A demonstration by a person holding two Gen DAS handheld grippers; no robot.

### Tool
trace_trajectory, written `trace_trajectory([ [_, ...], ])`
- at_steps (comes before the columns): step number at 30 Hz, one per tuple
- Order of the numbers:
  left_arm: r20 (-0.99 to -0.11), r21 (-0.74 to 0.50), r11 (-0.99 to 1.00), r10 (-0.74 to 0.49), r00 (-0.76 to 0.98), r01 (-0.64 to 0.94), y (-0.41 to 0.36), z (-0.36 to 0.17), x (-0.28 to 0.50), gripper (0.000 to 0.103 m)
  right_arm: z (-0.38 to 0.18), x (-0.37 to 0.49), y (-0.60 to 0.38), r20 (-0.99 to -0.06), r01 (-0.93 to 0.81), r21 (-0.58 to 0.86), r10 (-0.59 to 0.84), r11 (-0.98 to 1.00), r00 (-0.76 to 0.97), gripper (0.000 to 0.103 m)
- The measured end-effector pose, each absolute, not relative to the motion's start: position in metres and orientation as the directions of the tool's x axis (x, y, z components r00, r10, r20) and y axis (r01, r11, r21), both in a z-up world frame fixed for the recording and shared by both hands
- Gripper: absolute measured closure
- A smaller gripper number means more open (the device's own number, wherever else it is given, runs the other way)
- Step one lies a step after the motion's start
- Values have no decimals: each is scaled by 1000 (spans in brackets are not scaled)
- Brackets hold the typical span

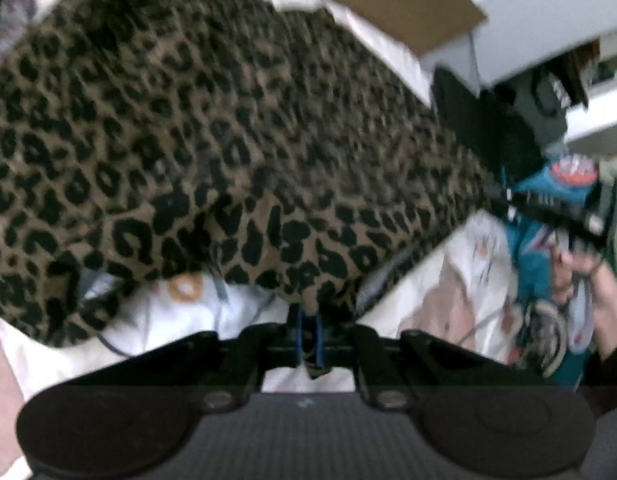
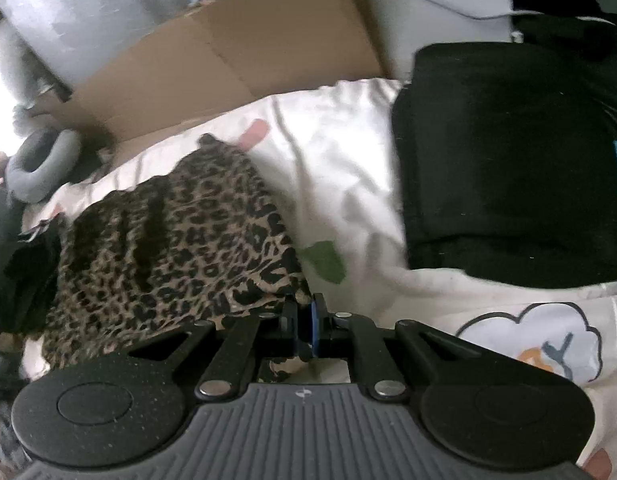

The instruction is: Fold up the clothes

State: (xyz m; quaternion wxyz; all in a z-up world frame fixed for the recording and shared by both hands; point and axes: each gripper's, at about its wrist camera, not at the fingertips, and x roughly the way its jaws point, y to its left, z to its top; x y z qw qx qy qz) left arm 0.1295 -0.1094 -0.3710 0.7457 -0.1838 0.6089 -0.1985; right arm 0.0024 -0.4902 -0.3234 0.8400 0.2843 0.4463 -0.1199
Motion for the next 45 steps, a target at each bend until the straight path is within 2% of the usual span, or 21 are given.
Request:
trace_trajectory([
  [2, -844, -509, 857, -514, 152, 78, -114, -377, 128, 86, -333, 4, -493, -836, 481, 358, 46, 800, 547, 98],
  [3, -846, -508, 858, -514, 145, 74, -115, -379, 128, 84, -338, 4, -495, -843, 494, 354, 42, 794, 536, 93],
  [6, -835, -526, 849, -528, 155, 57, -113, -379, 130, 62, -346, -2, -499, -835, 527, 379, 35, 761, 550, 89],
  [7, -834, -528, 848, -527, 164, 43, -111, -380, 131, 52, -348, -4, -501, -830, 537, 390, 33, 748, 557, 75],
  [8, -833, -529, 848, -526, 174, 29, -110, -380, 132, 46, -351, -7, -503, -825, 546, 401, 31, 735, 564, 57],
  [9, -833, -530, 848, -524, 178, 16, -109, -382, 133, 46, -353, -10, -505, -820, 555, 413, 30, 722, 572, 53],
  [13, -842, -526, 849, -511, 173, -49, -109, -395, 135, 46, -367, -12, -508, -799, 564, 468, 54, 680, 598, 52],
  [16, -842, -533, 840, -514, 163, -99, -111, -411, 135, 49, -379, -8, -503, -813, 570, 448, 49, 688, 580, 52],
  [18, -835, -545, 828, -523, 171, -132, -113, -421, 134, 58, -387, -6, -500, -822, 575, 437, 48, 692, 568, 51],
  [20, -836, -545, 826, -522, 167, -147, -116, -427, 132, 78, -395, -4, -497, -828, 579, 429, 46, 694, 559, 51],
  [25, -838, -546, 823, -530, 131, -159, -123, -440, 128, 94, -402, -4, -493, -840, 577, 403, 37, 710, 541, 53],
  [31, -827, -561, 820, -550, 112, -118, -125, -435, 123, 98, -404, -5, -493, -845, 572, 380, 22, 727, 534, 54],
  [32, -825, -565, 817, -555, 104, -119, -124, -435, 122, 98, -404, -5, -492, -847, 567, 372, 18, 735, 531, 58],
  [33, -823, -567, 815, -559, 99, -117, -124, -435, 121, 99, -404, -4, -490, -851, 561, 357, 13, 747, 524, 80],
  [34, -820, -572, 813, -564, 95, -111, -125, -434, 121, 99, -403, -3, -489, -856, 555, 342, 7, 758, 517, 90],
  [36, -811, -584, 805, -578, 90, -100, -127, -430, 121, 99, -397, -3, -489, -854, 542, 329, -1, 773, 520, 98],
  [45, -743, -669, 737, -663, 93, -94, -136, -415, 131, 99, -345, 0, -501, -822, 515, 293, -64, 806, 566, 100],
])
